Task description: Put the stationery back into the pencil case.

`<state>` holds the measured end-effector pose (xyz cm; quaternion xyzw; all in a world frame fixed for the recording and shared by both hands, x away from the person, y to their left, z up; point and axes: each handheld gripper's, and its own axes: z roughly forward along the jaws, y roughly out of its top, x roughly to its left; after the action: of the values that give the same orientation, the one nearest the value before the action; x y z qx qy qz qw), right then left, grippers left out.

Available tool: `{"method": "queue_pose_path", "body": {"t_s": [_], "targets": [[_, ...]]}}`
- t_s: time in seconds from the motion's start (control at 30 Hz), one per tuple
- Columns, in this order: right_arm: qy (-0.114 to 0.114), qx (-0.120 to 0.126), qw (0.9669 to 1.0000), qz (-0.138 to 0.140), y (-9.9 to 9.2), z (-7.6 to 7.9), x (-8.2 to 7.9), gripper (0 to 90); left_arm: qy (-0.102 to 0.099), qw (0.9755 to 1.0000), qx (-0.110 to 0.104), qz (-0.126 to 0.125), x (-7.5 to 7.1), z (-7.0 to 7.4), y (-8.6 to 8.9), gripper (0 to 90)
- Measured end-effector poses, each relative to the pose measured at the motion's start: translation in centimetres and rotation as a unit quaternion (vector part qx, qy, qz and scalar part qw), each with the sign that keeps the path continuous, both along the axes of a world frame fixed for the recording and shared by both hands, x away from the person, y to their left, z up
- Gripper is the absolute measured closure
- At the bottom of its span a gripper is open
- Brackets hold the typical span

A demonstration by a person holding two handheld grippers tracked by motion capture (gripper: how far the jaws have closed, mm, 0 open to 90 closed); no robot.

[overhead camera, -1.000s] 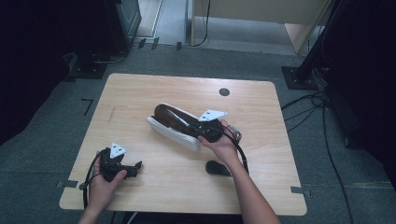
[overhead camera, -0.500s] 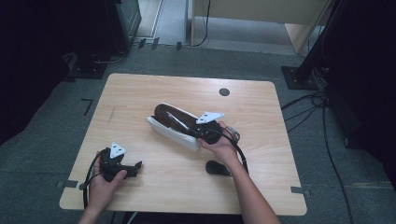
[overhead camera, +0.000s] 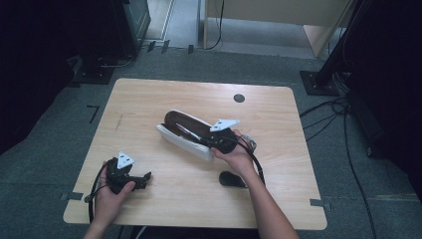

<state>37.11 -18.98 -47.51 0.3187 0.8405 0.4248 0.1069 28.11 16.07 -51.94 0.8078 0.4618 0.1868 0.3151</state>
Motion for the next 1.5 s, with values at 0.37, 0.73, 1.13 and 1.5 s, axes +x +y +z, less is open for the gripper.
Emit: {"method": "queue_pose_path", "body": {"t_s": [0.37, 0.73, 1.13, 1.5], "targets": [[-0.003, 0.003, 1.0, -0.009, 0.0, 0.1, 0.0, 79.0, 0.0, 1.0, 0.0, 0.0, 0.0, 0.0, 0.0, 0.0], [-0.021, 0.012, 0.9996, -0.016, -0.5, 0.6, -0.4, 80.3, 0.0, 1.0, 0.0, 0.0, 0.0, 0.0, 0.0, 0.0], [-0.063, 0.035, 0.9967, -0.038, -2.2, 3.0, -1.9, 74.5, 0.0, 1.0, 0.0, 0.0, 0.0, 0.0, 0.0, 0.0], [-0.078, 0.049, 0.9939, -0.06, -5.5, 3.5, -5.1, 70.9, 0.0, 0.9999, 0.0, 0.012, -0.1, 0.0, -0.2, 0.0]]}}
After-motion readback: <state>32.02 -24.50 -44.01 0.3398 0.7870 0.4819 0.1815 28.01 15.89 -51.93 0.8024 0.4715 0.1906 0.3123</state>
